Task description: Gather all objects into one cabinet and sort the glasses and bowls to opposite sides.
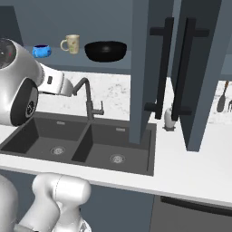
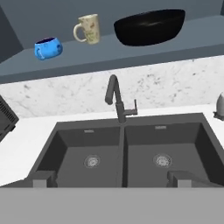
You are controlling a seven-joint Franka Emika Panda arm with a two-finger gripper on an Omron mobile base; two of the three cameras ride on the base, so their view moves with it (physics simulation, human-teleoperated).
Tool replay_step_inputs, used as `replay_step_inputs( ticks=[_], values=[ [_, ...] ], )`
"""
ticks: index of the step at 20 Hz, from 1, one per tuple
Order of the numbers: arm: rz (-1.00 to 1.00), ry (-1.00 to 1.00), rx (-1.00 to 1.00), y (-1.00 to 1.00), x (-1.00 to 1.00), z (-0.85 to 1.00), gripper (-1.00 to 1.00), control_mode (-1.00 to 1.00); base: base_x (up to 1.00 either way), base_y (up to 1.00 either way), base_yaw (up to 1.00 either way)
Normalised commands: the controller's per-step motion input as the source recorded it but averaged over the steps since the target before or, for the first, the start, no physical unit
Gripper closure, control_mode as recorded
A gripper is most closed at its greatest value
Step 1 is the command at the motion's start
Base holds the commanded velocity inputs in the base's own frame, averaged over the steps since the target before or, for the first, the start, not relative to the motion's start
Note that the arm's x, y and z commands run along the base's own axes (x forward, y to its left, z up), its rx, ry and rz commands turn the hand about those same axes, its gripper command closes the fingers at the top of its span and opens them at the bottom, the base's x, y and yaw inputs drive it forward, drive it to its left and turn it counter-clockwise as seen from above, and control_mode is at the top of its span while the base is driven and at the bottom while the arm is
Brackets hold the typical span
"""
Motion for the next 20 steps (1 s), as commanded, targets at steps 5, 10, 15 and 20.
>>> replay_step_inputs(
  ticks=[5,10,15,20],
  values=[
    [0.0,-0.05,-0.09,0.06,-0.32,-0.03,-1.0,-1.0,0.0,0.0,0.0],
    [-0.03,-0.22,0.0,0.0,-0.98,0.0,-1.0,-1.0,0.0,0.0,0.0],
    [-0.03,-0.15,-0.01,0.01,-0.57,0.0,-1.0,-1.0,0.0,0.0,0.0],
    [0.0,0.0,0.0,0.0,0.0,0.0,-1.0,-1.0,0.0,0.0,0.0]
  ],
)
